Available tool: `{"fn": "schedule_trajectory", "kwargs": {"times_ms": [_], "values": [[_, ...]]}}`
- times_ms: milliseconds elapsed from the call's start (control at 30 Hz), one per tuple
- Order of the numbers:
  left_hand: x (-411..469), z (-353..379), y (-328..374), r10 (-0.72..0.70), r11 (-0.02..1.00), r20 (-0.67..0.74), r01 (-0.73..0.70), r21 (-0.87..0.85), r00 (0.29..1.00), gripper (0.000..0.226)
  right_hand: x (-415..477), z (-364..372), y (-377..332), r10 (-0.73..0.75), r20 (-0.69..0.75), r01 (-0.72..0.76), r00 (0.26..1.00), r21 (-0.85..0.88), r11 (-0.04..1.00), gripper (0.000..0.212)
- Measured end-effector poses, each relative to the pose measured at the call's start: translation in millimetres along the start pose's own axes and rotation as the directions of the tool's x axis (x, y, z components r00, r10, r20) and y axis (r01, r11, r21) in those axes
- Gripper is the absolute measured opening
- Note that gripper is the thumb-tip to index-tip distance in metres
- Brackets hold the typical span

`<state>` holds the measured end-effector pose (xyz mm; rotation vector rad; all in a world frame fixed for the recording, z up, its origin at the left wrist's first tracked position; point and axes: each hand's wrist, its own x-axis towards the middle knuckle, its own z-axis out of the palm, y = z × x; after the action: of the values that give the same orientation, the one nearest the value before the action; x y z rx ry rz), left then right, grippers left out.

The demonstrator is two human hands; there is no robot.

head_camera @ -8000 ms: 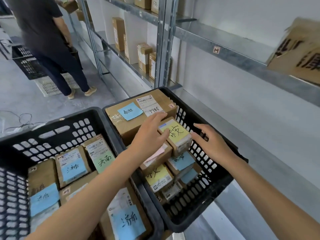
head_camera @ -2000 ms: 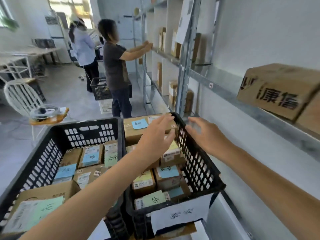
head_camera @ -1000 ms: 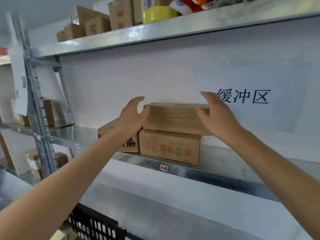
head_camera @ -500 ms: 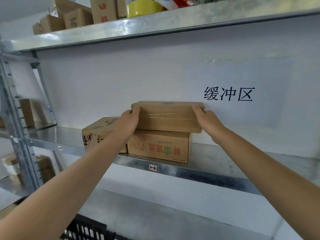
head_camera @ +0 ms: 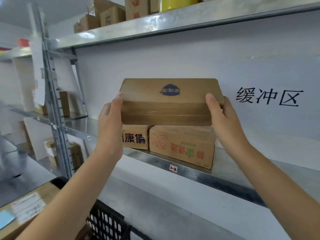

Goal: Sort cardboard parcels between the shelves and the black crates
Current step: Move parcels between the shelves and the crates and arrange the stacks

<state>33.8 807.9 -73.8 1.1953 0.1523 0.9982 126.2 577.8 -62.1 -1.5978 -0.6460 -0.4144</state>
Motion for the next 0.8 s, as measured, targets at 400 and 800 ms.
{"fn": "schedule_trajectory", "kwargs": {"times_ms": [400,800], "values": [[-72.9,-163.9,-11.3,0.11,0.973,-0.368,-0.024,0.23,0.923,0.043,-65.9,119.4,35.1,-0.085,0.364,0.024,0.927,0.169,0.985,0.015],[-194.6,-260.1,-21.5,0.124,0.838,-0.577,0.226,0.497,0.807,0.036,-143.9,211.6,81.4,0.011,0.752,-0.131,0.659,0.101,0.986,0.023]]}}
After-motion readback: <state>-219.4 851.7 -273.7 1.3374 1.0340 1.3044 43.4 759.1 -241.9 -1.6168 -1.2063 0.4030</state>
